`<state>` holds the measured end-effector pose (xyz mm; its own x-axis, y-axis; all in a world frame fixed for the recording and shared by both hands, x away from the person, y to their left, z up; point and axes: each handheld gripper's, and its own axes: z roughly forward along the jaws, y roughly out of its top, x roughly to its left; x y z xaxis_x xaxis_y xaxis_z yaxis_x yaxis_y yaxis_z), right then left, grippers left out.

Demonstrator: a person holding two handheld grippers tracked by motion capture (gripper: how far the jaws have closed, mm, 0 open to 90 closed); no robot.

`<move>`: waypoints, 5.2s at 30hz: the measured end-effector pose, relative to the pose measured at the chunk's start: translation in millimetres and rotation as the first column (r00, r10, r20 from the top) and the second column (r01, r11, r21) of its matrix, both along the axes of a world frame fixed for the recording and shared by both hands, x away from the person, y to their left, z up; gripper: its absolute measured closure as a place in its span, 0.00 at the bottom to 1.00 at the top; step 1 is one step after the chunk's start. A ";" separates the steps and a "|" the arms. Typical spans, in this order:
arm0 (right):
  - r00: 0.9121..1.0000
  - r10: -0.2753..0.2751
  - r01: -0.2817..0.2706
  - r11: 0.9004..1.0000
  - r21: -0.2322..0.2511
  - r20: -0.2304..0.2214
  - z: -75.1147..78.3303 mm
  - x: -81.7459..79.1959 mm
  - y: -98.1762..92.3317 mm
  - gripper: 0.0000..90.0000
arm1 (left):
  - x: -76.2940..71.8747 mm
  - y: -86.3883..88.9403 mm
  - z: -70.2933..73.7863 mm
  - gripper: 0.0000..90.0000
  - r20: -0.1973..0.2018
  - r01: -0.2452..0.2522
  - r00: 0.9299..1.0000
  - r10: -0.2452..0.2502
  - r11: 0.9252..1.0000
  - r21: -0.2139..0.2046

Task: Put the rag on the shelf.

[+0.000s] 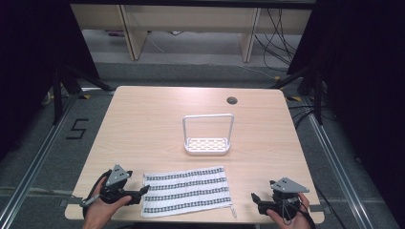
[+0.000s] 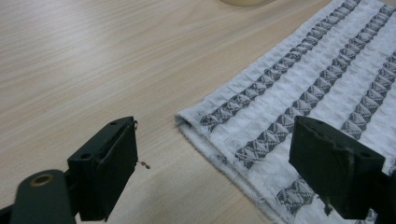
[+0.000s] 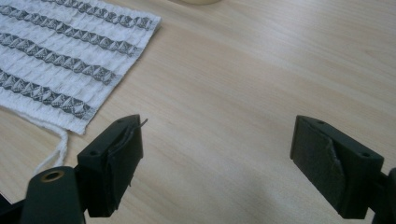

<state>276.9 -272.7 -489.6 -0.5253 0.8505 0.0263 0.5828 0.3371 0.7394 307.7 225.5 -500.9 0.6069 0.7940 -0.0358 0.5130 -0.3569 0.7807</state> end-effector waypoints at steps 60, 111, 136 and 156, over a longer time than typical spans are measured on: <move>0.973 0.229 -0.228 0.972 -0.047 0.009 2.2 -4.7 61.4 0.32 | 66.1 -144.8 27.1 0.18 -0.024 0.313 0.949 -0.314 0.949 -0.048; 0.960 0.256 -0.265 0.961 -0.080 -0.112 -14.3 -3.7 86.2 0.59 | 114.2 -243.9 0.4 0.51 -0.189 0.557 0.823 -0.535 0.825 0.092; 0.963 0.269 -0.269 0.963 0.003 -0.015 -4.0 6.6 76.1 0.96 | 112.3 -226.3 23.6 0.95 -0.137 0.550 0.831 -0.539 0.833 0.058; 0.948 0.279 -0.298 0.946 0.124 0.155 53.7 22.3 69.8 0.97 | 103.5 -172.1 101.9 0.95 -0.035 0.468 0.883 -0.468 0.883 -0.016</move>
